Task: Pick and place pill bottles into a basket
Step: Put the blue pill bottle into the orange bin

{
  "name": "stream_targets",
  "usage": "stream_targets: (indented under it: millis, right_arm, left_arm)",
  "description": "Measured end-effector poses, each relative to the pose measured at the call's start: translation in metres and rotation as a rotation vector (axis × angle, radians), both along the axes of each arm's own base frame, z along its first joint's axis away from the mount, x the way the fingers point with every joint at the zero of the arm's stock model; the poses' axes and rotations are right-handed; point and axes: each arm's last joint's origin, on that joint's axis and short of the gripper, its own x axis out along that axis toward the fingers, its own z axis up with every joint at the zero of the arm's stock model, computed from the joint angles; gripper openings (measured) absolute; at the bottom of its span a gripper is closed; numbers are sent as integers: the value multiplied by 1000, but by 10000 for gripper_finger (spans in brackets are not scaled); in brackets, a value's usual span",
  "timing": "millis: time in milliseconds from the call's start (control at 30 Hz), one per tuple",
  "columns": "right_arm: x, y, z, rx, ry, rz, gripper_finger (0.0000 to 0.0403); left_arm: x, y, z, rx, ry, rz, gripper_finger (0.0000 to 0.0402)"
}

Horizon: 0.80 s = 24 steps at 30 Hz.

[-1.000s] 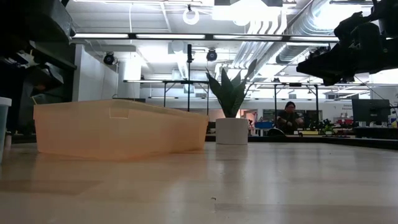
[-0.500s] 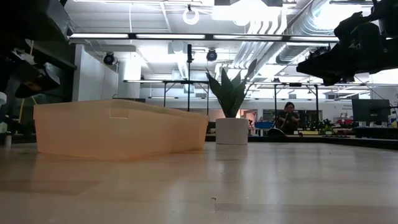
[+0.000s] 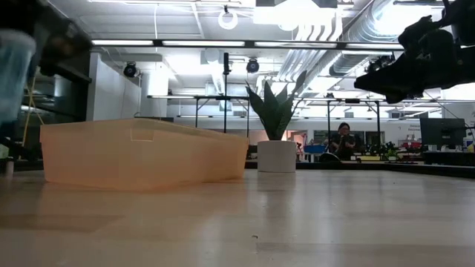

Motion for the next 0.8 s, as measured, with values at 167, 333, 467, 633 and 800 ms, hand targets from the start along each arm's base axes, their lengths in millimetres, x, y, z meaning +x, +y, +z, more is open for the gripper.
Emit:
stream_targets:
  millis: [167,333,467,633,800]
  right_arm:
    - [0,0,-1,0,12,-1,83]
    - [0,0,-3,1,31,-1,82]
    - [0,0,-3,1,32,-1,82]
    - [0,0,-3,1,34,-1,82]
    - [0,0,-4,2,42,-1,82]
  left_arm:
    - [4,2,21,133,-58,-14,166]
    - [11,15,25,242,-84,-1,154]
    - [20,32,23,278,-69,25,148]
    - [26,54,17,318,-15,73,166]
    - [28,75,3,285,51,109,164]
